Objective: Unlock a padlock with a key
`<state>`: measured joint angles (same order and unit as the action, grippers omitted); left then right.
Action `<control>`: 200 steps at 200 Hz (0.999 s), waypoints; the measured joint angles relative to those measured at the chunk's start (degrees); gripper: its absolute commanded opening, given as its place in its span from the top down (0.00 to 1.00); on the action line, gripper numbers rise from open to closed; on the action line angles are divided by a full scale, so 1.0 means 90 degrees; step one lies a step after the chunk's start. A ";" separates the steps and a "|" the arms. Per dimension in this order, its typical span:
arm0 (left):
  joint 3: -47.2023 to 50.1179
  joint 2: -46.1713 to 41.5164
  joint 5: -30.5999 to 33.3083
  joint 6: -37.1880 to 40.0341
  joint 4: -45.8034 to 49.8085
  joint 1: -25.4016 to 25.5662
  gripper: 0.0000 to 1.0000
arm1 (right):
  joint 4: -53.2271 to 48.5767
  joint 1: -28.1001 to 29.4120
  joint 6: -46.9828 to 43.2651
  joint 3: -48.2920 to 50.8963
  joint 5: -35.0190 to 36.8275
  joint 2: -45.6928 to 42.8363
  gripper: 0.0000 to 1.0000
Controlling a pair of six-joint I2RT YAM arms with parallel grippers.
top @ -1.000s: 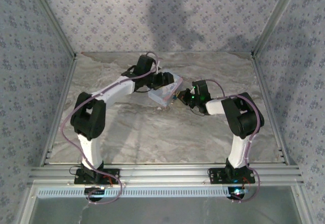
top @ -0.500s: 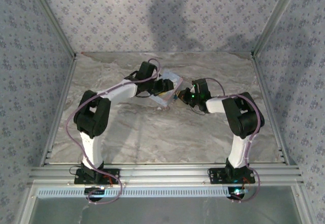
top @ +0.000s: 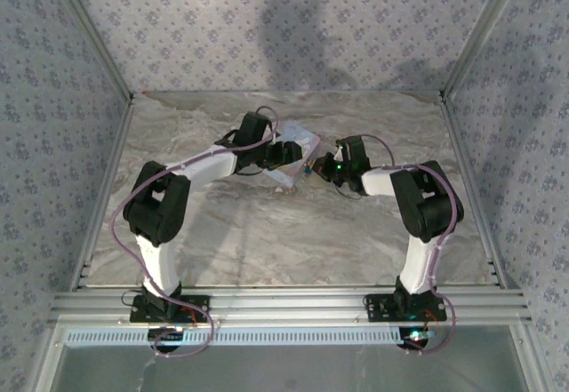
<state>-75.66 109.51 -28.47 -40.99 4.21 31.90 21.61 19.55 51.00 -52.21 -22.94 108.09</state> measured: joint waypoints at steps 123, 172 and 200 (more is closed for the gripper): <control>0.0109 -0.0041 0.0024 -0.0070 -0.0151 0.0017 0.40 | -0.1831 0.0022 -0.0357 -0.0935 0.0702 0.0000 1.00; 0.0158 -0.0078 0.0058 -0.0070 -0.0165 0.0027 0.39 | -0.2157 0.0034 -0.0583 -0.1086 0.0986 0.0000 1.00; 0.0272 -0.0189 0.0119 -0.0070 -0.0143 0.0039 0.39 | -0.2200 -0.0002 -0.0685 -0.0991 0.1093 -0.0117 1.00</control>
<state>-73.21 107.81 -27.40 -41.63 2.92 32.25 1.80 19.53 44.84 -61.12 -13.10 107.04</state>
